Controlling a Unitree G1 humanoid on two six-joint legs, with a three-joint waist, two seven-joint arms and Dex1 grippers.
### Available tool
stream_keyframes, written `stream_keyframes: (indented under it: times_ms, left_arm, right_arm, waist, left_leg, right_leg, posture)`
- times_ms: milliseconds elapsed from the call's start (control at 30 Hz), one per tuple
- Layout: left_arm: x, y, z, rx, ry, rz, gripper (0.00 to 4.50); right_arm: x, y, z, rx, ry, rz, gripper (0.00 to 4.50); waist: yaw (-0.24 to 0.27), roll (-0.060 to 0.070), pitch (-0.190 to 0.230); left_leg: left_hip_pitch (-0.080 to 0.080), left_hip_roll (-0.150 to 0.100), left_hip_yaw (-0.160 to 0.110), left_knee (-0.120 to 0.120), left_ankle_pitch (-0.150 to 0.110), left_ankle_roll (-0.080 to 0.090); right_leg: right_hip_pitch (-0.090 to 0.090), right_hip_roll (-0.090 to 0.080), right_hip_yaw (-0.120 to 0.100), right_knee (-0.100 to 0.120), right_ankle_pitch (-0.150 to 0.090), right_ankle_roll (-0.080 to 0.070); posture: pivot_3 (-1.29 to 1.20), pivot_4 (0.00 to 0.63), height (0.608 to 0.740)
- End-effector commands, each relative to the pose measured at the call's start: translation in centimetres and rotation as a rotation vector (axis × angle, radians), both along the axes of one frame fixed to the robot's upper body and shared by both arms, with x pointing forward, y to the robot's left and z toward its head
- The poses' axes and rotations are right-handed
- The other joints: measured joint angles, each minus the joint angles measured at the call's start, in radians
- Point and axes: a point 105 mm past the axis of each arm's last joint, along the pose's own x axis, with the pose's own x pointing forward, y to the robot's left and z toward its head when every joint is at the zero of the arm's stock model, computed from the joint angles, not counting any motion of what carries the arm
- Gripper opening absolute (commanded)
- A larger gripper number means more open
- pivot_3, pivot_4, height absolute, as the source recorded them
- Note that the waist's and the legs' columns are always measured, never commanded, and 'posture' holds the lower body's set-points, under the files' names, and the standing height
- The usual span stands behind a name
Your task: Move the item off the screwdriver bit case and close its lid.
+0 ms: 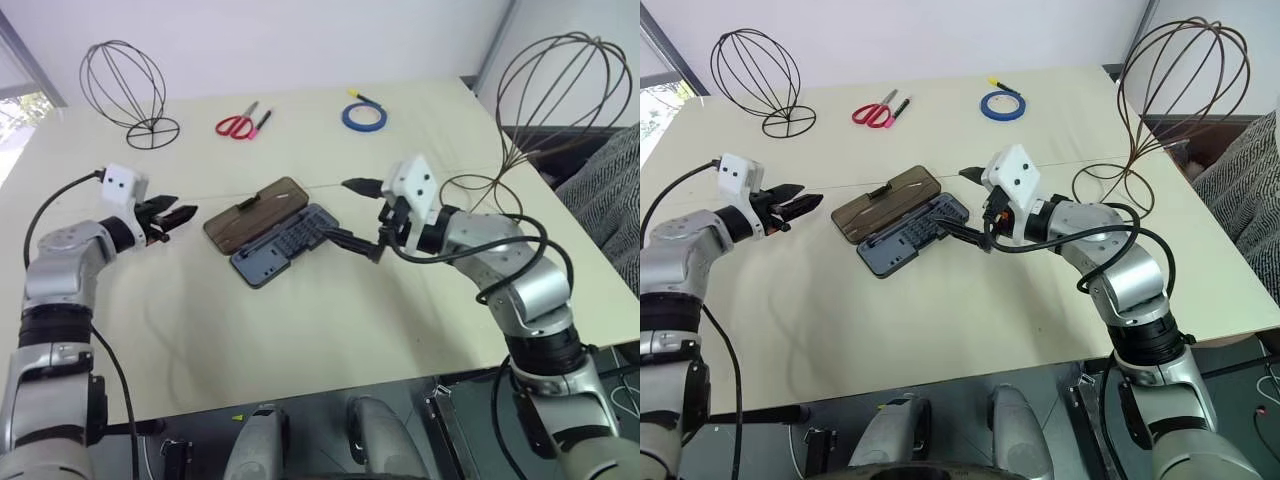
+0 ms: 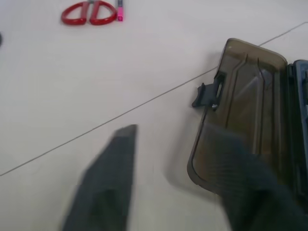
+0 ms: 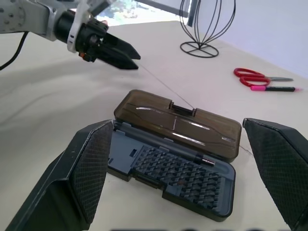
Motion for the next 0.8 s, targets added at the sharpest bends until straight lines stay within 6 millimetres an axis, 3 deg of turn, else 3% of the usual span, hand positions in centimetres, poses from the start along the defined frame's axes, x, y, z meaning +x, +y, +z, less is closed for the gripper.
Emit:
stream_keyframes:
  times_ms: [33, 400, 800]
  left_arm:
    - [0.6, -0.7, 1.2, 0.016, -0.033, -0.050, 4.29]
    - [2.8, -2.6, -1.0, 0.080, 0.019, -0.081, 4.41]
    - [4.5, -3.0, -2.6, 0.176, 0.025, -0.019, 4.41]
  right_arm:
    - [-0.7, 0.5, 0.8, 0.016, -0.053, 0.016, 4.50]
    - [-0.7, 0.8, 0.5, 0.029, -0.056, -0.003, 4.50]
    - [-0.9, 1.0, 0.4, 0.029, -0.064, -0.018, 4.50]
  waist:
    - [0.000, 0.000, 0.000]
    - [0.001, 0.000, 0.000]
    - [-0.002, 0.000, 0.000]
  left_leg:
    - [0.000, 0.000, 0.000, 0.000, 0.000, 0.000]
    - [0.000, 0.000, 0.000, 0.000, 0.000, 0.000]
    - [-0.001, -0.001, -0.001, 0.001, 0.000, 0.000]
  right_leg:
    - [0.000, 0.000, 0.000, 0.000, 0.000, 0.000]
    - [0.000, 0.000, 0.000, 0.000, 0.000, 0.000]
    - [0.000, 0.000, -0.001, 0.001, 0.000, 0.000]
  posture:
    - [0.00, 0.150, 0.740]
    - [0.00, 0.150, 0.740]
    - [0.00, 0.150, 0.740]
